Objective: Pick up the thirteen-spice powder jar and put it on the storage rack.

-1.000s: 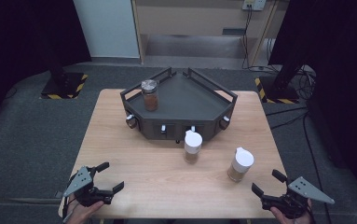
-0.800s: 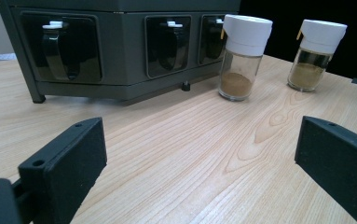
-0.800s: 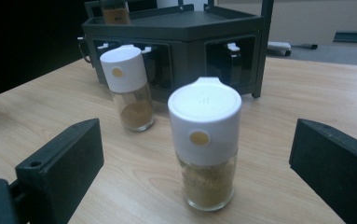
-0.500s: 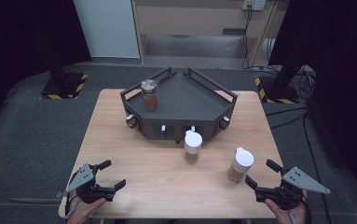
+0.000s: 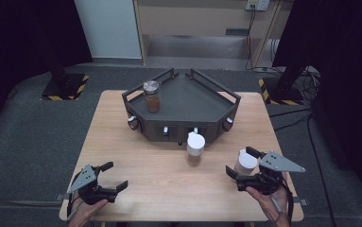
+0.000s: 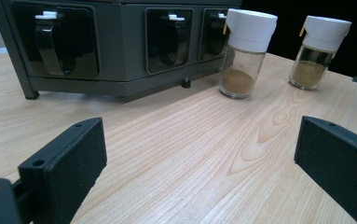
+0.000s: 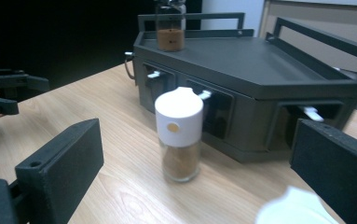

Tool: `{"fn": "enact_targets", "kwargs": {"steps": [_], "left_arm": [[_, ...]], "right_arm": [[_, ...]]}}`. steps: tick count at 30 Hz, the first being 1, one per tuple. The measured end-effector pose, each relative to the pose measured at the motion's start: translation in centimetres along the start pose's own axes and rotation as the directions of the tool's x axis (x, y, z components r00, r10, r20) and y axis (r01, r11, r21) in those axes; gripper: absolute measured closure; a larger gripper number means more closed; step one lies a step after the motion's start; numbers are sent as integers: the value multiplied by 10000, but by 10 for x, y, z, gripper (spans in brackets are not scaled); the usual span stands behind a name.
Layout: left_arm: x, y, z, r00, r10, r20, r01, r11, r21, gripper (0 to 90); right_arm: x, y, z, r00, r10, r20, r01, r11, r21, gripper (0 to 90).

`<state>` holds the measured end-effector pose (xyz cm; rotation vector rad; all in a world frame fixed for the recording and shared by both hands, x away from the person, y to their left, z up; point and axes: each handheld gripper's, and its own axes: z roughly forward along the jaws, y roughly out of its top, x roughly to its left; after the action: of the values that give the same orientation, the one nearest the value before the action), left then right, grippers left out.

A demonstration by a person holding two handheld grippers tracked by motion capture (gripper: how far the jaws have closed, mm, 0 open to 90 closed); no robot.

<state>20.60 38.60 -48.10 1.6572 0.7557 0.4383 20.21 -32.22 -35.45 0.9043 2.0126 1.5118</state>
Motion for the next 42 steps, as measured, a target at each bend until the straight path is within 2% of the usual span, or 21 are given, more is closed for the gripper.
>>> {"fn": "enact_targets", "kwargs": {"steps": [10,17,19,22,25,27,29,31,34,42], "left_arm": [[0,0,0,10000,50,61,-50,10000,23,11],[-1,1,0,9999,136,62,-136,9999,76,11],[-1,1,0,9999,130,55,-130,9999,73,11],[-1,1,0,9999,107,46,-107,9999,57,11],[-1,2,0,9999,136,59,-136,9999,85,11],[-1,2,0,9999,156,63,-156,9998,86,11],[-1,1,0,9999,130,51,-131,9999,77,11],[-1,1,0,9999,131,62,-132,9999,74,11],[-1,1,1,9999,142,87,-143,9999,78,12],[-1,2,0,9998,182,102,-183,9998,107,12]], "right_arm": [[0,15,48,9990,22,-453,-6,9994,347,28],[2,17,79,9982,68,-596,-33,9983,583,29],[5,18,85,9987,-50,-508,83,9980,634,31],[6,18,93,9985,74,-546,-39,9980,626,34],[9,18,104,9990,-74,-431,110,9964,846,39],[8,16,110,9990,82,-440,-44,9964,852,42],[10,15,117,9995,-61,-297,90,9953,966,45],[9,13,122,9996,104,-277,-74,9946,1038,49],[9,13,131,9999,36,-126,-19,9918,1279,54],[3,6,153,9994,296,-158,-268,9876,1549,90]]}}
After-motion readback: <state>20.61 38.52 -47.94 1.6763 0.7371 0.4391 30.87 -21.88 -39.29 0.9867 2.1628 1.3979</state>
